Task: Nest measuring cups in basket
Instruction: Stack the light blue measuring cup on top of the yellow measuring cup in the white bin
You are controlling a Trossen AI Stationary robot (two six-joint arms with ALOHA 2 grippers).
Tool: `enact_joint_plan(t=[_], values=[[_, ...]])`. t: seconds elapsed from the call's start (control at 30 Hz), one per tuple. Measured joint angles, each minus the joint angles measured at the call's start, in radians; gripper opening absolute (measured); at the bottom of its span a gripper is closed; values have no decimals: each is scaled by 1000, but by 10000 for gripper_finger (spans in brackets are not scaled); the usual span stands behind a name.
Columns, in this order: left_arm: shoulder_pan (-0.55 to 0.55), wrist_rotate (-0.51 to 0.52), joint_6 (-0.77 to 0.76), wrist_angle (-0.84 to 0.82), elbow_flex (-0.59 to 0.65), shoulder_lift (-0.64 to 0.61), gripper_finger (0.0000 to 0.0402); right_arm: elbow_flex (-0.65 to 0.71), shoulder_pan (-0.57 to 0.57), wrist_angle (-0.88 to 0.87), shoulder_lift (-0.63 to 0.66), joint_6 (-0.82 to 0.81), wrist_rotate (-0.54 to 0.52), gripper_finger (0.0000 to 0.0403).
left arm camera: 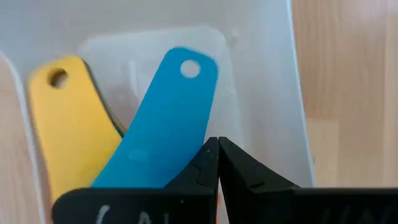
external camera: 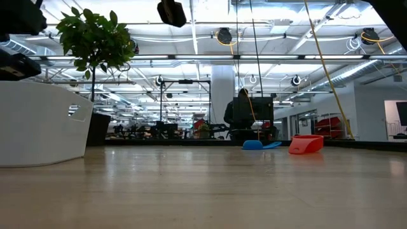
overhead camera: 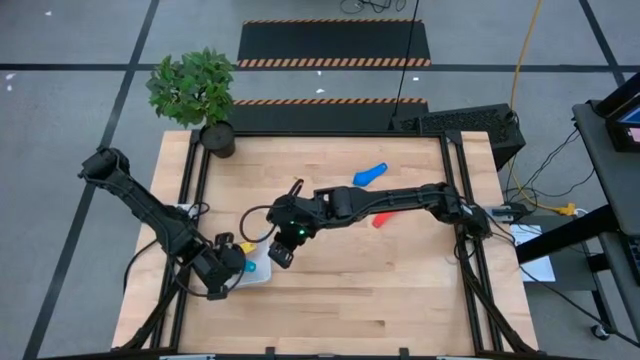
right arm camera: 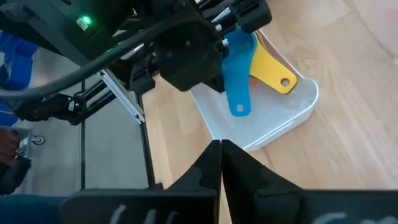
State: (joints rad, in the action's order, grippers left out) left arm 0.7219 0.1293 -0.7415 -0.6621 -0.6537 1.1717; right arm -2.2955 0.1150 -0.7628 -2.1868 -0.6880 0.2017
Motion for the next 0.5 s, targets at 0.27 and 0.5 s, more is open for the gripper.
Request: enact_joint_plan(t=[0.27,0.5], values=[[-53,84,-52,29,0,0,12,0,6,3,4,-8,-23,4],[-56,162,-160,-52,0,0,7,0,28,2,7,-8,-22,4]])
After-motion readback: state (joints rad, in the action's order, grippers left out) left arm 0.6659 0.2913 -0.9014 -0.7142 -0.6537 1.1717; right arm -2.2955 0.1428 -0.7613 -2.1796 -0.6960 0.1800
